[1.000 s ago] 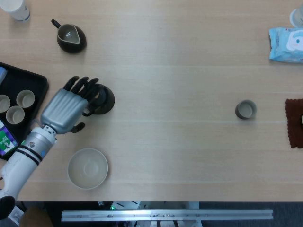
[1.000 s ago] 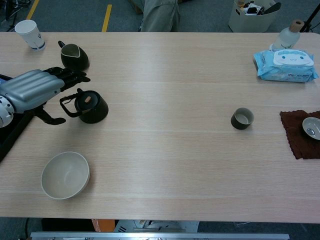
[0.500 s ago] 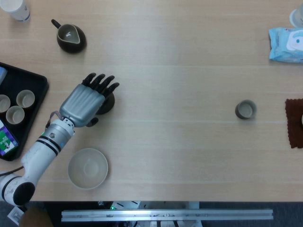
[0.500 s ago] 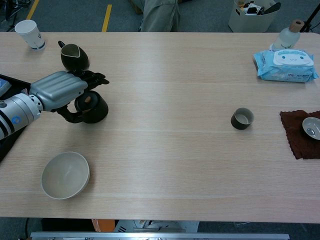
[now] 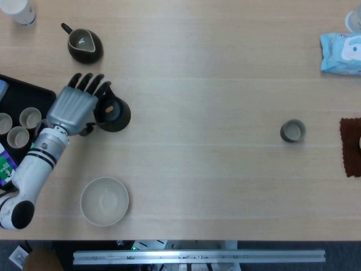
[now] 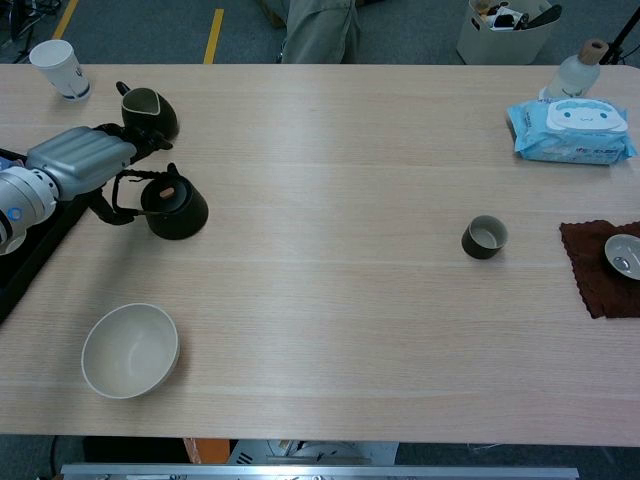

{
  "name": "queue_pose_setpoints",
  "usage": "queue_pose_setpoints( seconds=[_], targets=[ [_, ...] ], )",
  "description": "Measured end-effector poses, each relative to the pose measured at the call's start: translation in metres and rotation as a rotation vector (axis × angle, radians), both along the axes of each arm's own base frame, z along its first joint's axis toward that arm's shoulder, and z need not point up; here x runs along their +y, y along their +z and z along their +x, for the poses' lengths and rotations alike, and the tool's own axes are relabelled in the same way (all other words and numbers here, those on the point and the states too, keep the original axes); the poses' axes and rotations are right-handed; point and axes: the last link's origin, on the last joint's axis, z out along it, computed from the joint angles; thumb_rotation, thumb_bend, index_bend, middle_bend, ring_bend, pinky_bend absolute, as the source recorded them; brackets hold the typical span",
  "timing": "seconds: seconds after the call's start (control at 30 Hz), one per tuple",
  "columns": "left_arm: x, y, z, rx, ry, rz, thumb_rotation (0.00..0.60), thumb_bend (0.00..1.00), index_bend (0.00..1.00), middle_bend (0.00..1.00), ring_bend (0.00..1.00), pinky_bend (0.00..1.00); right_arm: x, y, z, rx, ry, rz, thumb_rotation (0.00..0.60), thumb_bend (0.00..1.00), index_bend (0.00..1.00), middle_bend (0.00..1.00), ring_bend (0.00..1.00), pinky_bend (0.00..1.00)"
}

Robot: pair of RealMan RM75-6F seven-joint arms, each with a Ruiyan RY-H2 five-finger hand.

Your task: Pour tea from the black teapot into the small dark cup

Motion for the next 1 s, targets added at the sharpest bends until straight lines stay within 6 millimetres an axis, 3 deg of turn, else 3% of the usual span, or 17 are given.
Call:
queue_pose_setpoints(
  seconds=[0.23,0.33,0.6,1.0],
  targets=[
    [0.016,0.018,-0.017,0.027,0.065,0.072,0.600,0.21,0.00,0.00,0.00,0.08,0.001,0.000,0.001,-0.001,0.000,-0.003,0.600,0.06,0.34,0.33,0.26,0.28],
    [0.017,0.025,-0.020,0.028,0.081,0.087,0.600,0.21,0.06,0.00,0.00,0.08,0.002,0.000,0.001,-0.002,-0.001,-0.002,0.600,0.06,0.34,0.33,0.26,0.28],
    [0.007,0.039,-0.020,0.057,0.123,0.075,0.600,0.21,0.23,0.00,0.00,0.08,0.002,0.000,0.000,-0.005,-0.005,0.000,0.600,0.06,0.34,0.33,0.26,0.28],
    [-0.010,0.050,-0.023,0.115,0.165,0.083,0.600,0.21,0.25,0.00,0.00,0.08,0.003,-0.001,-0.003,-0.011,-0.010,0.008,0.600,0.06,0.34,0.33,0.26,0.28]
  ],
)
